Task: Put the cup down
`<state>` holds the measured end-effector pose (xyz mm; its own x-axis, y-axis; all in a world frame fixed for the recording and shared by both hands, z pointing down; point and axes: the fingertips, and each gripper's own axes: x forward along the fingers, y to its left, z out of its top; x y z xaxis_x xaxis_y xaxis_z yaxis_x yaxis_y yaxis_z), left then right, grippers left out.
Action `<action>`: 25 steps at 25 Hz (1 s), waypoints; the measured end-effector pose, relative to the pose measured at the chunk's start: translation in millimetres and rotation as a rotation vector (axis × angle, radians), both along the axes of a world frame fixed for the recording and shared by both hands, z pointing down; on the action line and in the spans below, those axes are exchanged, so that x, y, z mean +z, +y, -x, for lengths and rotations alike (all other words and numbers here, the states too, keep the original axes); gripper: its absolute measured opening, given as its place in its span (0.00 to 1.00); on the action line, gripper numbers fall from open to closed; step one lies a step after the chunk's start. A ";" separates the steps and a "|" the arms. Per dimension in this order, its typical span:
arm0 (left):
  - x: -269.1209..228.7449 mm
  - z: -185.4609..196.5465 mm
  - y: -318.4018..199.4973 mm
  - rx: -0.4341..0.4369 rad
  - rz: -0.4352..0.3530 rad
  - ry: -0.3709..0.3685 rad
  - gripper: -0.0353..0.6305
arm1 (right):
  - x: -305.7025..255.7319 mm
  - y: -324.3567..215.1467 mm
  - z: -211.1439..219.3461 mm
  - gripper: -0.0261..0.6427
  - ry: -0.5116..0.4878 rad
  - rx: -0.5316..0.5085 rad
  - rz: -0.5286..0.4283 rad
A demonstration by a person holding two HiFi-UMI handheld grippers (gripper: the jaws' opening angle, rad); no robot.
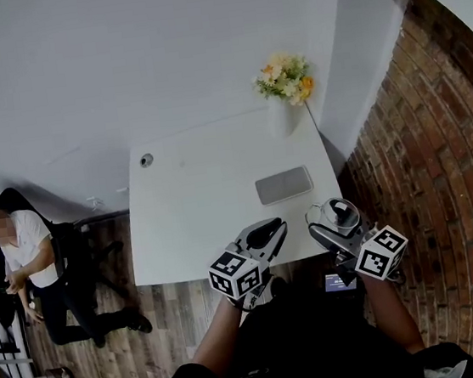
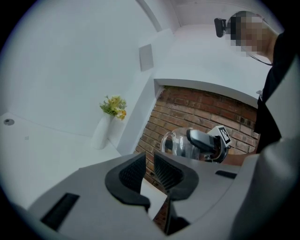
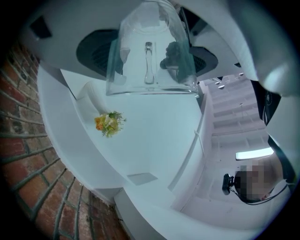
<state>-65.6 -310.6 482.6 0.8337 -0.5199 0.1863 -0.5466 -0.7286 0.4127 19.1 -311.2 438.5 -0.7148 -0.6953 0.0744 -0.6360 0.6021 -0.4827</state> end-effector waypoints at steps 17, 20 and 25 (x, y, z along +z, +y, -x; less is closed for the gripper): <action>1.5 -17.3 -15.6 -0.023 0.007 -0.025 0.15 | 4.7 -20.4 -12.2 0.66 -0.025 -0.033 0.009; 2.7 -17.8 -17.6 -0.029 0.009 -0.031 0.15 | 9.4 -25.2 -13.6 0.66 -0.021 -0.038 0.016; 1.4 -11.2 -25.1 -0.051 0.013 -0.047 0.15 | 28.2 -50.0 -9.2 0.66 0.009 -0.055 0.040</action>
<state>-54.4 -335.7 484.0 0.7966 -0.5583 0.2318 -0.6016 -0.6942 0.3952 28.3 -361.3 466.6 -0.7508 -0.6517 0.1078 -0.6072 0.6166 -0.5011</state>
